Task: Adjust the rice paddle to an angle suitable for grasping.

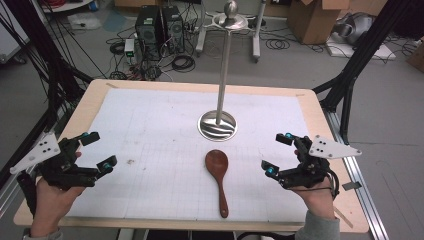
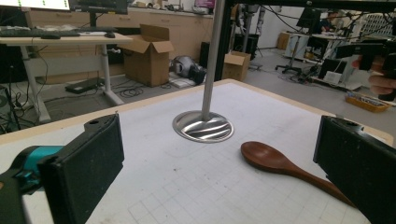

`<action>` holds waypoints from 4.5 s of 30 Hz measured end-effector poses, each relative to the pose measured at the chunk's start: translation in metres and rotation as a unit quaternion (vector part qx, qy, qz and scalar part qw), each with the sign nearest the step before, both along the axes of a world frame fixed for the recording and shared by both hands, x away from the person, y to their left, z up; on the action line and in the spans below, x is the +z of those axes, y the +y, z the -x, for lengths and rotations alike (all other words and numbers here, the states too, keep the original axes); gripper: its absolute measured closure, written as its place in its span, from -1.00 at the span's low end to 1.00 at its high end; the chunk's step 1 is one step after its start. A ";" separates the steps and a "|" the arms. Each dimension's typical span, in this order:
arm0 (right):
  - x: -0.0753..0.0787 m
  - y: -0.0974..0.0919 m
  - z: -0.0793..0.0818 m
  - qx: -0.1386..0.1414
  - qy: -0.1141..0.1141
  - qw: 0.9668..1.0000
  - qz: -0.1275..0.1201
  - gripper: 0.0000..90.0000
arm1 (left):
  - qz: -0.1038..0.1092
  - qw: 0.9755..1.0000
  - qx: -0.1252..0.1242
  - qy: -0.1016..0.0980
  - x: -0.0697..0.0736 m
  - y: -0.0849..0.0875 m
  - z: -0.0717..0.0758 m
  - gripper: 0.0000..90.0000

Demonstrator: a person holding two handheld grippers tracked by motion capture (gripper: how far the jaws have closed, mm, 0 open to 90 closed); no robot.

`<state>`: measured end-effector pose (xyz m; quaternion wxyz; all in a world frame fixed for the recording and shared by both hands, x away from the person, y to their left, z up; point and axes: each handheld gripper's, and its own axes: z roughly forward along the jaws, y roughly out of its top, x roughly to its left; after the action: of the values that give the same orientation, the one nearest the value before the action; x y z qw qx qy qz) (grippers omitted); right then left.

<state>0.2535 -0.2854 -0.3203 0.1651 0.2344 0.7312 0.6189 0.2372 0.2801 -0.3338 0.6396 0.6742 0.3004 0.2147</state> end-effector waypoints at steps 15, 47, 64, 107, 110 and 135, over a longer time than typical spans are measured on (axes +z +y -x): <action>-0.019 0.027 -0.012 0.048 0.010 0.999 -0.016 -0.18 | -0.009 1.000 -0.004 0.008 -0.003 -0.006 0.000 -0.95; -0.080 0.111 -0.024 0.123 0.055 0.982 0.134 0.99 | -0.008 1.000 0.003 0.018 -0.007 -0.001 0.004 -0.95; -0.112 0.132 -0.027 0.145 0.097 0.967 0.187 0.99 | -0.019 1.000 0.007 0.020 -0.008 -0.001 0.004 -0.95; -0.124 0.133 -0.015 0.154 0.151 0.947 0.239 1.00 | -0.022 0.999 0.001 0.031 -0.014 -0.011 -0.013 -0.95; -0.123 0.128 -0.014 0.148 0.153 0.946 0.244 1.00 | -0.021 0.999 0.000 0.032 -0.013 -0.010 -0.014 -0.95; -0.121 0.096 -0.012 0.099 0.166 0.950 0.245 1.00 | -0.025 0.999 -0.023 0.039 -0.017 -0.029 -0.029 -0.95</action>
<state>0.2657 -0.1891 -0.4410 0.0319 0.2126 0.8971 0.3859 0.2660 0.2507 -0.3503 0.6152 0.7046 0.3039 0.1808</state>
